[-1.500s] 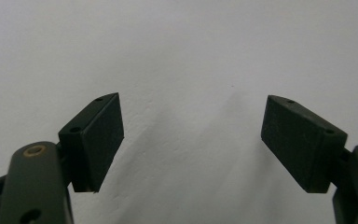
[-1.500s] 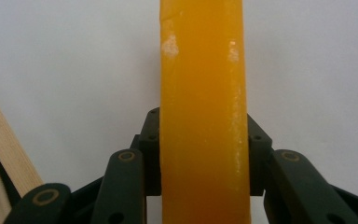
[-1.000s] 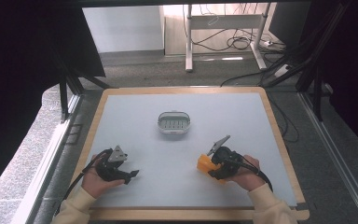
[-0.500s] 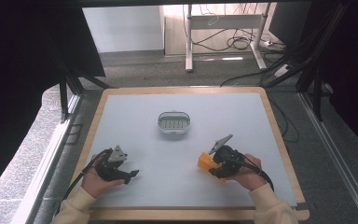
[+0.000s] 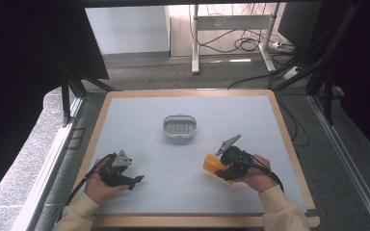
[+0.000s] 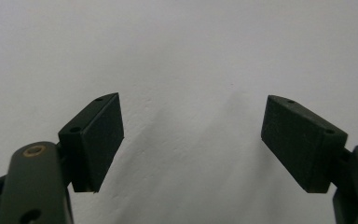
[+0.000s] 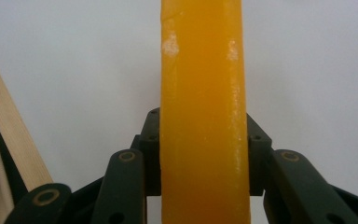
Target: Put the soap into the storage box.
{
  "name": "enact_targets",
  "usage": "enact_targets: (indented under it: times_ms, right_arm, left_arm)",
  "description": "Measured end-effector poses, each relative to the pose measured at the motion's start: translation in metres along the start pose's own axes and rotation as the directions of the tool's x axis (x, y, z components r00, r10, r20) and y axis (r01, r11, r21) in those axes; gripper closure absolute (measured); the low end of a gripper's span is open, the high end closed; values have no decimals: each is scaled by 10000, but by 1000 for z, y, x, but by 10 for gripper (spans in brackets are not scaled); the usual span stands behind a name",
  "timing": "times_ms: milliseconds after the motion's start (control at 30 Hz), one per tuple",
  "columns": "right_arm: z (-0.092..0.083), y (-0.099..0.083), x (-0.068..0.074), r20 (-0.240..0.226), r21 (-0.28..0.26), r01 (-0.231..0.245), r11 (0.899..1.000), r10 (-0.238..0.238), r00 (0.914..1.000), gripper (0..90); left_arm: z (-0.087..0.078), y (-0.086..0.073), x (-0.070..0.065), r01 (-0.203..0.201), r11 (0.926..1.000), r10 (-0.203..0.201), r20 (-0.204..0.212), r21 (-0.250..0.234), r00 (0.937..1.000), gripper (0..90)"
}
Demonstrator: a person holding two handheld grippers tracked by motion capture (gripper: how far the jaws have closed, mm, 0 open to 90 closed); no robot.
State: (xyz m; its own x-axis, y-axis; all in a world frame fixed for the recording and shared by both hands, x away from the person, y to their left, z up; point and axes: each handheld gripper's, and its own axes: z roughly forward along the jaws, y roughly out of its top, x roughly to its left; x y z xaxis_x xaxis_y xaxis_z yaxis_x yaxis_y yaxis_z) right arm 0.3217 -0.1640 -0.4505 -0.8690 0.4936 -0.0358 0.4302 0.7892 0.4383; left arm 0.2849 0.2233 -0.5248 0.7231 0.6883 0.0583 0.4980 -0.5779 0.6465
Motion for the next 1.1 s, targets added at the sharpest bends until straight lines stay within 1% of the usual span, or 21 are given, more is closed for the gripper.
enact_targets:
  times_ms: [67,233,367,567,800,900,1100]
  right_arm:
    - [-2,3,0,52,-14,111,9999,-111,9999,616]
    - [-5,9,-3,100,-106,205,9997,-204,9997,616]
    - [-5,11,-7,0,-169,189,9997,-189,9998,616]
    - [-5,16,-10,92,-161,268,9995,-267,9996,616]
    - [-6,22,-17,144,-212,227,9995,-224,9996,616]
    - [-5,25,-20,129,-107,280,9996,-279,9995,617]
    - [-4,29,-28,113,-126,160,9998,-159,9998,616]
  left_arm:
    - [0,0,0,-7,10000,7,-4,1,10000,210]
    - [-1,0,0,-28,10000,28,4,13,10000,209]
    - [-1,0,0,-31,10000,31,6,20,10000,209]
    - [0,0,1,-65,10000,65,3,40,10000,209]
    - [0,0,1,-81,10000,81,-9,53,10000,209]
    - [0,0,1,-87,9999,87,-11,52,10000,209]
    - [0,0,1,-69,10000,69,-1,49,10000,209]
